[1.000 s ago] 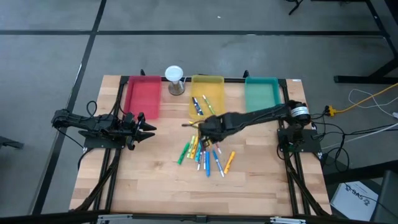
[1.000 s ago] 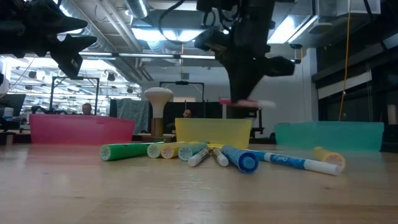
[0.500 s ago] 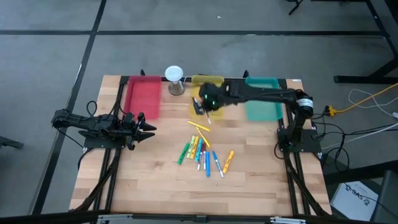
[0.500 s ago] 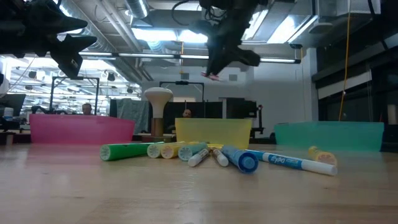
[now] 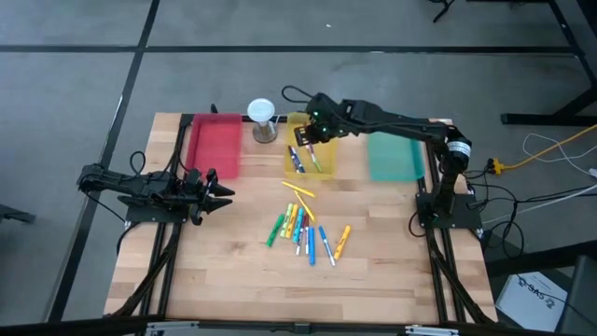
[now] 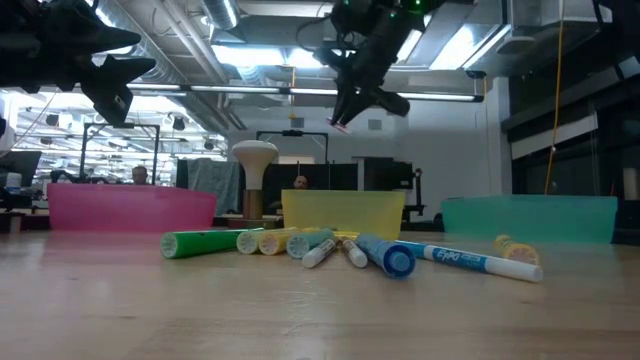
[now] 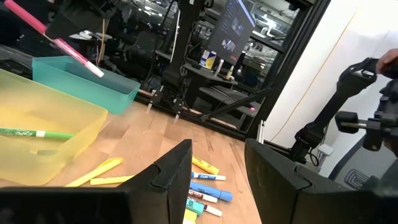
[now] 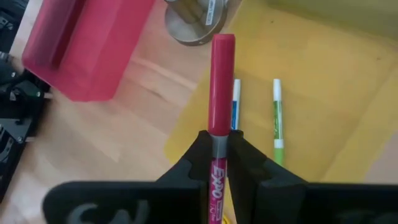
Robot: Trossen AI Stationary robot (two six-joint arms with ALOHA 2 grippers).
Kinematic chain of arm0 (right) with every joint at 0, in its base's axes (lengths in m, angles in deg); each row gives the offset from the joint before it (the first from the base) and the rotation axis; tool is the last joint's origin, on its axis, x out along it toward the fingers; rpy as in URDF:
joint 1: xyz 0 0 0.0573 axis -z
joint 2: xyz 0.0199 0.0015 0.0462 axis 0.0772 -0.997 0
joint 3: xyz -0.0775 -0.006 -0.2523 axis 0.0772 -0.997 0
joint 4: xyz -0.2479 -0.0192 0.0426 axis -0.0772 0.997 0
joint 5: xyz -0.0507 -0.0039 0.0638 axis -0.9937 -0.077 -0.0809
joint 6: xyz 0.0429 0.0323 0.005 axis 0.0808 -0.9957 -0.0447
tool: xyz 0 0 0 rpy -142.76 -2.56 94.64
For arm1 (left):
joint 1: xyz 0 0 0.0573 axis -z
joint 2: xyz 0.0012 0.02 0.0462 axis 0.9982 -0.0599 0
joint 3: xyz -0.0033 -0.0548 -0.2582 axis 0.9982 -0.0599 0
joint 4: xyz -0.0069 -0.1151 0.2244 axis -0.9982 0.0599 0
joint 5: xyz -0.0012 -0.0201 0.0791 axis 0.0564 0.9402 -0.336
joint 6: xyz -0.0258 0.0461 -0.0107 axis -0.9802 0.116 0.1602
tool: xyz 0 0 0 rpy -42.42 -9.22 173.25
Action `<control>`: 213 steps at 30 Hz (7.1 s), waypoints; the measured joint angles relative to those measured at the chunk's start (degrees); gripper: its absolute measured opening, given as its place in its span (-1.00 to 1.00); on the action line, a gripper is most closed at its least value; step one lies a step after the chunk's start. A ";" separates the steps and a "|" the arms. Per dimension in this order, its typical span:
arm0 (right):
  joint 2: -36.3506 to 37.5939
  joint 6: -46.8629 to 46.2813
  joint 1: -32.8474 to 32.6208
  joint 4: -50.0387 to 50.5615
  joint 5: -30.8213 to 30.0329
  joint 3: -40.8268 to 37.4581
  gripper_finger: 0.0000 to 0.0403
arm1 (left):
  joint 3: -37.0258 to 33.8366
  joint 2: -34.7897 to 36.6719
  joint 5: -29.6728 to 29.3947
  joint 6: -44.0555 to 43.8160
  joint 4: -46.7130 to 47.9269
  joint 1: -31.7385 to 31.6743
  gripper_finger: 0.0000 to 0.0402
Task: Pick & Place Markers
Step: Put the pink marker into the yellow bin, then adjust the yellow bin, then put the light blue marker into the yellow bin
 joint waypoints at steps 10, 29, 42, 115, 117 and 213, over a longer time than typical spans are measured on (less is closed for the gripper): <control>-3.05 2.85 3.20 0.49 0.03 -1.46 -0.86 | 0.02 0.00 0.00 0.00 0.00 0.00 -0.29; -14.12 5.62 3.69 -0.62 3.24 -1.54 -0.83 | 0.02 0.00 0.00 0.00 0.02 0.02 -0.29; -13.72 6.65 1.09 1.36 9.20 -1.55 0.11 | 0.02 0.00 0.00 0.00 0.01 -0.01 -0.29; -9.97 9.89 -20.69 11.02 -0.87 -6.19 -0.99 | 0.02 -0.01 0.00 0.00 0.00 0.02 -0.29; -9.97 10.62 -20.28 10.14 -1.76 -6.19 -0.99 | 0.01 -0.02 0.00 0.00 0.00 0.01 -0.29; -9.75 -9.40 -37.20 15.03 3.24 2.36 -1.00 | 0.02 -0.02 0.00 0.00 0.00 0.02 -0.29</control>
